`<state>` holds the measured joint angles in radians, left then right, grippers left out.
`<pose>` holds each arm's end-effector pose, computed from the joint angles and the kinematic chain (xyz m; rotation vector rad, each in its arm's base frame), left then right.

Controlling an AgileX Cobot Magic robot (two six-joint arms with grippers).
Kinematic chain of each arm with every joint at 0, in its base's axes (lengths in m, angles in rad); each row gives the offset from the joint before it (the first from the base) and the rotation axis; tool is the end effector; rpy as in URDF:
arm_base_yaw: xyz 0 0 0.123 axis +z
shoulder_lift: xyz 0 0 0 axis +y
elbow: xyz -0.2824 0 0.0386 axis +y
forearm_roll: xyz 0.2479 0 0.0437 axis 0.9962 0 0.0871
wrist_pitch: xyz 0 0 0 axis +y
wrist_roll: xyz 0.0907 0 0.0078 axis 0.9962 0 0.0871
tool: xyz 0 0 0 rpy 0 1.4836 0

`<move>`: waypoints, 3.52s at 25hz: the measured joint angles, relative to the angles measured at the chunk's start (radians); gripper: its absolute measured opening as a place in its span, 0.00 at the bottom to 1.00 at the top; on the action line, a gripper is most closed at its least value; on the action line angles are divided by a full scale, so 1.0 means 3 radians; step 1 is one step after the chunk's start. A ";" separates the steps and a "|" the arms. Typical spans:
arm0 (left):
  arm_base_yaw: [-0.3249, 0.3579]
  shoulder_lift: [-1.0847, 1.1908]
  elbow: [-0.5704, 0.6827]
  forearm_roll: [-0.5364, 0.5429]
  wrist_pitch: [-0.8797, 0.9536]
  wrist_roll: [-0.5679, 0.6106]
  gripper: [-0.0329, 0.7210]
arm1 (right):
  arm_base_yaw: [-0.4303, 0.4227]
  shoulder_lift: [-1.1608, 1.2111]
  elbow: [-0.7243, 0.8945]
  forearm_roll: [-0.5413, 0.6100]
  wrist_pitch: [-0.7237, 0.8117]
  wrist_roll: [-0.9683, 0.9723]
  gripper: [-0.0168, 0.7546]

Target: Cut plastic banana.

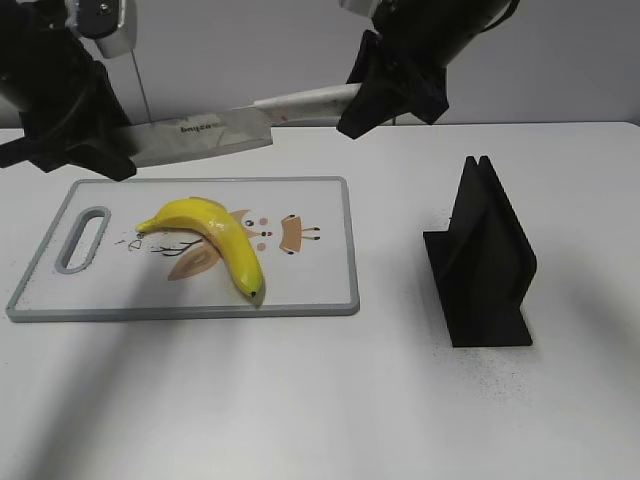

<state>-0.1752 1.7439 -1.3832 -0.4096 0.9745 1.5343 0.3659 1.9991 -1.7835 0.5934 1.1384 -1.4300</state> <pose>0.3537 -0.0931 0.2676 1.8430 1.9147 -0.1221 0.3876 0.1981 0.2806 -1.8589 1.7605 0.4551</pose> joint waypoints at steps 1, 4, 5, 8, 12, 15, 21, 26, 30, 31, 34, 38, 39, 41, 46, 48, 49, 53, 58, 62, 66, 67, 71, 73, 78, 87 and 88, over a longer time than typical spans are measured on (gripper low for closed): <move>0.0000 0.0025 0.0000 0.0006 -0.0047 0.0000 0.72 | -0.0007 0.0000 0.0000 0.0005 0.0000 -0.0015 0.24; 0.0000 0.0046 0.0000 0.0013 -0.0130 0.0000 0.69 | -0.0017 0.0007 0.0000 0.0022 -0.0038 -0.0030 0.24; 0.0000 0.0046 0.0000 0.0013 -0.0138 0.0000 0.65 | -0.0017 0.0011 0.0000 0.0022 -0.0058 -0.0030 0.24; 0.0000 0.0046 0.0000 0.0014 -0.0141 0.0000 0.49 | -0.0017 0.0054 -0.0002 0.0035 -0.0100 -0.0033 0.24; 0.0000 0.0046 0.0000 0.0017 -0.0145 0.0000 0.29 | -0.0017 0.0157 -0.0007 0.0043 -0.0165 -0.0034 0.24; 0.0000 0.0046 0.0000 0.0017 -0.0145 0.0000 0.16 | -0.0017 0.0204 -0.0007 0.0047 -0.0230 -0.0037 0.24; -0.0021 0.0046 0.0000 0.0048 -0.0134 0.0030 0.06 | -0.0017 0.0211 -0.0007 0.0042 -0.0254 -0.0075 0.24; -0.0036 0.0125 -0.0004 -0.0011 -0.0157 0.0034 0.06 | -0.0021 0.0234 -0.0007 0.0001 -0.0281 -0.0043 0.24; -0.0036 0.0297 -0.0004 -0.0033 -0.0214 0.0034 0.06 | -0.0021 0.0333 -0.0007 -0.0059 -0.0347 -0.0039 0.24; -0.0036 0.0347 -0.0004 -0.0033 -0.0234 0.0036 0.06 | -0.0021 0.0391 -0.0007 -0.0086 -0.0373 -0.0039 0.24; -0.0036 0.0541 -0.0004 -0.0039 -0.0288 0.0036 0.05 | -0.0021 0.0605 -0.0018 -0.0128 -0.0424 -0.0039 0.24; -0.0036 0.0972 0.0003 -0.0089 -0.0422 0.0038 0.05 | -0.0021 0.1003 -0.0020 -0.0159 -0.0514 -0.0039 0.24; -0.0036 0.1026 -0.0008 -0.0139 -0.0445 0.0040 0.05 | -0.0030 0.1089 -0.0026 -0.0177 -0.0528 -0.0039 0.24; -0.0040 0.1086 -0.0042 -0.0181 -0.0439 0.0040 0.06 | -0.0050 0.1198 -0.0046 -0.0196 -0.0542 -0.0043 0.25; -0.0058 0.1138 -0.0048 -0.0209 -0.0469 0.0040 0.06 | -0.0050 0.1243 -0.0052 -0.0239 -0.0570 -0.0050 0.25; -0.0062 0.1144 -0.0048 -0.0206 -0.0479 0.0040 0.06 | -0.0050 0.1237 -0.0052 -0.0246 -0.0577 -0.0053 0.25; -0.0062 0.1144 -0.0048 -0.0206 -0.0482 0.0040 0.06 | -0.0050 0.1230 -0.0052 -0.0249 -0.0584 -0.0053 0.25; -0.0062 0.1141 -0.0035 -0.0194 -0.0482 0.0037 0.05 | -0.0033 0.1156 -0.0052 -0.0293 -0.0609 -0.0053 0.25; -0.0072 0.1075 -0.0001 -0.0163 -0.0433 0.0010 0.04 | -0.0019 0.0997 -0.0025 -0.0384 -0.0613 -0.0050 0.25; -0.0084 0.0924 -0.0001 -0.0161 -0.0404 -0.0001 0.04 | -0.0019 0.0851 -0.0021 -0.0408 -0.0597 -0.0050 0.25; -0.0084 0.0766 -0.0001 -0.0161 -0.0327 -0.0010 0.04 | -0.0019 0.0719 -0.0021 -0.0431 -0.0535 -0.0050 0.25; -0.0086 0.0722 -0.0001 -0.0164 -0.0305 -0.0012 0.04 | -0.0019 0.0698 -0.0021 -0.0444 -0.0509 -0.0046 0.24; -0.0094 0.0539 -0.0001 -0.0171 -0.0251 -0.0012 0.04 | -0.0019 0.0601 -0.0033 -0.0472 -0.0404 -0.0018 0.24; -0.0097 0.0446 -0.0001 -0.0197 -0.0235 -0.0012 0.09 | -0.0019 0.0576 -0.0091 -0.0474 -0.0323 -0.0007 0.24; -0.0101 0.0350 -0.0001 -0.0338 -0.0217 -0.0014 0.57 | -0.0019 0.0573 -0.0270 -0.0492 -0.0236 0.0036 0.24; -0.0107 0.0169 0.0001 -0.0753 -0.0843 -0.0105 0.91 | -0.0012 0.0569 -0.0390 -0.0712 -0.0083 0.0081 0.24; -0.0107 0.0127 -0.0018 -0.0782 -0.0904 -0.0190 0.91 | -0.0012 0.0562 -0.0393 -0.0750 -0.0051 0.0101 0.24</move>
<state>-0.2074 1.7820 -1.3884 -0.6444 0.7031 1.4773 0.3622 2.1676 -1.9015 0.3683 1.1232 -1.3998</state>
